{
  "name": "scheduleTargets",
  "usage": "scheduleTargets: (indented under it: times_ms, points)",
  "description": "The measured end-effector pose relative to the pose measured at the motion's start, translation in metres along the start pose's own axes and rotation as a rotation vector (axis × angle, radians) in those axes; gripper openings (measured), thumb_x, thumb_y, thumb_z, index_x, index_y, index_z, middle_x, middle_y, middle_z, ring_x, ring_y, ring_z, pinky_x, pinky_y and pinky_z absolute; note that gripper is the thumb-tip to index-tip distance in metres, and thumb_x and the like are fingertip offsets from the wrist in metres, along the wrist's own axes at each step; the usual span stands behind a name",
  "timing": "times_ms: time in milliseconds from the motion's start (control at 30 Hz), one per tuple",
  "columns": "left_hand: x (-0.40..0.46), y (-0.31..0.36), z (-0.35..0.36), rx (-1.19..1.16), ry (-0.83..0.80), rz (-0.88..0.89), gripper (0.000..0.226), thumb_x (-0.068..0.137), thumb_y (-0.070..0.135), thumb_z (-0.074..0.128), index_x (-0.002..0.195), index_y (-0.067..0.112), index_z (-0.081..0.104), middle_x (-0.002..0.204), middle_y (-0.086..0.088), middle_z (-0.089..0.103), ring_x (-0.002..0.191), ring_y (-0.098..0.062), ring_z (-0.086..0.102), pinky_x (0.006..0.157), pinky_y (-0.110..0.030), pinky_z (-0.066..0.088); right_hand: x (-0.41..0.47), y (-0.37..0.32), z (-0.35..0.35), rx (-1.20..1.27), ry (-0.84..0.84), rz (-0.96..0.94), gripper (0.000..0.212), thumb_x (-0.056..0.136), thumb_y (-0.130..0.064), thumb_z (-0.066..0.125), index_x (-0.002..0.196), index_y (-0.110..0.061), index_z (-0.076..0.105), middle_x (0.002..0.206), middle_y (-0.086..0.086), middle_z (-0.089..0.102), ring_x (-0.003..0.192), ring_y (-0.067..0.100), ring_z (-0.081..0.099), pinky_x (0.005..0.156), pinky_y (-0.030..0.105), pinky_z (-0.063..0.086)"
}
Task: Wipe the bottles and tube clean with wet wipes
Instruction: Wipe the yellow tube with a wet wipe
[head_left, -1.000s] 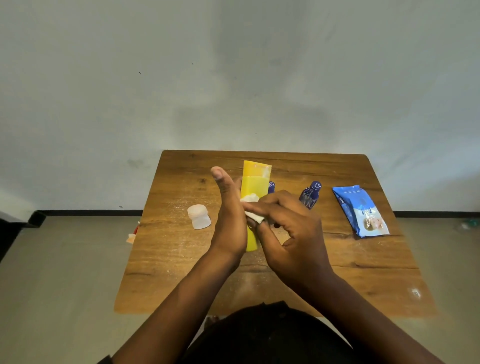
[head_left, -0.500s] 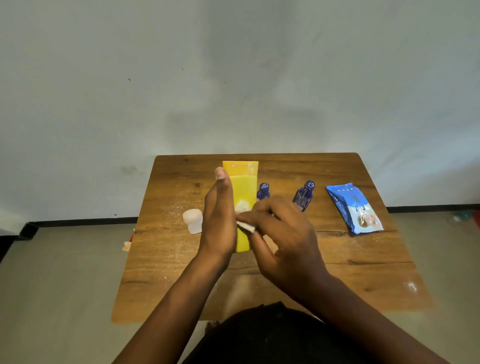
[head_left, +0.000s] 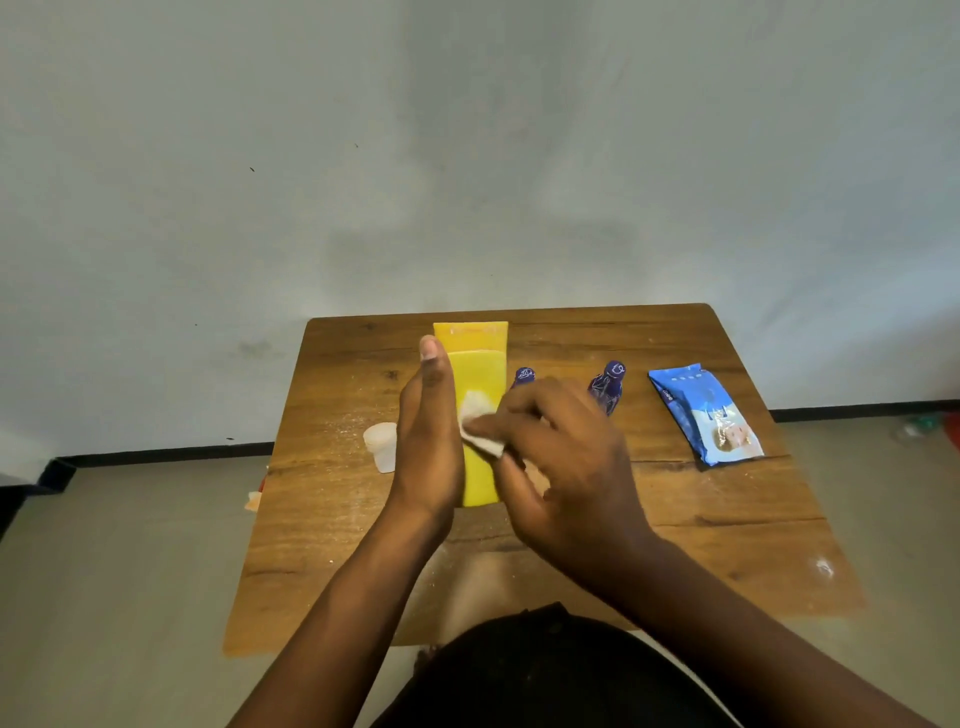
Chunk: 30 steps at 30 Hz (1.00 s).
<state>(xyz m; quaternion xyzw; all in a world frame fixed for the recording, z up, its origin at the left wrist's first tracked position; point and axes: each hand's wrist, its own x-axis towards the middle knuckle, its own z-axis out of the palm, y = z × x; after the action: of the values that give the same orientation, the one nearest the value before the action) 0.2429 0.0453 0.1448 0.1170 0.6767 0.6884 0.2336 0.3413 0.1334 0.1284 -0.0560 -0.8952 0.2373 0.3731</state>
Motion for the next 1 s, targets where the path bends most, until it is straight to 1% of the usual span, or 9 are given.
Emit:
scheduleTargets:
  times_ms: [67, 167, 333, 433, 533, 700, 833, 900, 1000]
  points:
    - [0.001, 0.000, -0.003, -0.010, 0.018, -0.026, 0.065, 0.087, 0.073, 0.030, 0.104, 0.021, 0.064, 0.091, -0.002, 0.071, 0.078, -0.013, 0.069, 0.068, -0.029, 0.053, -0.009, -0.002, 0.003, -0.020, -0.065, -0.013, 0.027, 0.088, -0.002, 0.070, 0.111, -0.012, 0.078, 0.101, 0.006, 0.068, 0.094, 0.020, 0.060, 0.072, 0.039, 0.048]
    - [-0.002, 0.002, -0.003, -0.028, -0.050, -0.029, 0.063, 0.092, 0.068, 0.030, 0.104, 0.019, 0.068, 0.092, -0.007, 0.075, 0.084, -0.023, 0.073, 0.071, -0.036, 0.058, 0.007, 0.005, -0.001, 0.007, 0.023, 0.040, 0.026, 0.086, 0.001, 0.074, 0.109, -0.011, 0.080, 0.098, 0.006, 0.069, 0.089, 0.022, 0.061, 0.072, 0.039, 0.048]
    - [-0.008, 0.001, -0.004, -0.142, -0.248, -0.054, 0.069, 0.106, 0.059, 0.023, 0.117, 0.007, 0.067, 0.088, -0.041, 0.063, 0.055, -0.035, 0.063, 0.056, -0.039, 0.055, 0.040, 0.009, -0.014, 0.019, 0.175, 0.132, 0.026, 0.089, 0.002, 0.071, 0.112, -0.008, 0.078, 0.098, 0.005, 0.065, 0.089, 0.019, 0.060, 0.074, 0.027, 0.044]
    - [-0.004, 0.001, -0.007, -0.164, -0.181, -0.059, 0.064, 0.102, 0.062, 0.030, 0.117, 0.015, 0.070, 0.096, -0.032, 0.069, 0.071, -0.040, 0.069, 0.060, -0.042, 0.059, 0.029, 0.004, -0.010, 0.024, 0.135, 0.099, 0.027, 0.086, 0.004, 0.069, 0.109, -0.007, 0.078, 0.097, 0.006, 0.065, 0.089, 0.021, 0.060, 0.073, 0.029, 0.043]
    - [0.003, -0.003, -0.015, -0.139, 0.008, -0.135, 0.084, 0.088, 0.084, 0.043, 0.129, 0.015, 0.064, 0.117, -0.020, 0.073, 0.104, -0.035, 0.073, 0.082, -0.046, 0.061, -0.002, -0.007, 0.001, 0.024, -0.004, 0.069, 0.027, 0.084, 0.003, 0.073, 0.107, -0.010, 0.079, 0.099, 0.007, 0.066, 0.092, 0.021, 0.059, 0.071, 0.038, 0.047]
    - [0.003, -0.006, -0.013, -0.033, 0.001, -0.079, 0.075, 0.091, 0.077, 0.034, 0.117, 0.015, 0.067, 0.104, -0.010, 0.077, 0.093, -0.025, 0.075, 0.075, -0.037, 0.058, 0.000, -0.001, -0.001, -0.022, -0.048, 0.002, 0.025, 0.087, -0.008, 0.066, 0.106, -0.014, 0.080, 0.098, 0.005, 0.067, 0.091, 0.025, 0.060, 0.071, 0.044, 0.046]
    - [-0.004, 0.001, -0.007, -0.112, -0.166, -0.045, 0.065, 0.102, 0.060, 0.028, 0.111, 0.013, 0.072, 0.095, -0.035, 0.069, 0.065, -0.034, 0.070, 0.054, -0.036, 0.058, 0.034, 0.008, -0.013, -0.014, 0.096, 0.091, 0.026, 0.086, -0.003, 0.068, 0.107, -0.013, 0.080, 0.099, 0.004, 0.069, 0.092, 0.024, 0.060, 0.074, 0.040, 0.046]
    - [-0.004, 0.004, -0.009, -0.192, -0.221, -0.068, 0.066, 0.106, 0.058, 0.024, 0.102, 0.021, 0.078, 0.094, -0.044, 0.062, 0.060, -0.035, 0.064, 0.055, -0.038, 0.057, 0.041, 0.005, -0.015, 0.006, 0.100, 0.099, 0.026, 0.086, -0.002, 0.070, 0.108, -0.013, 0.080, 0.101, 0.004, 0.069, 0.094, 0.023, 0.060, 0.075, 0.035, 0.045]
    - [0.001, 0.003, -0.017, -0.381, -0.192, -0.160, 0.070, 0.104, 0.061, 0.025, 0.093, 0.018, 0.079, 0.087, -0.021, 0.072, 0.072, -0.030, 0.070, 0.062, -0.037, 0.059, 0.032, -0.008, -0.013, 0.051, 0.026, 0.054, 0.028, 0.085, -0.002, 0.073, 0.108, -0.014, 0.081, 0.103, 0.002, 0.071, 0.096, 0.022, 0.059, 0.078, 0.033, 0.044]
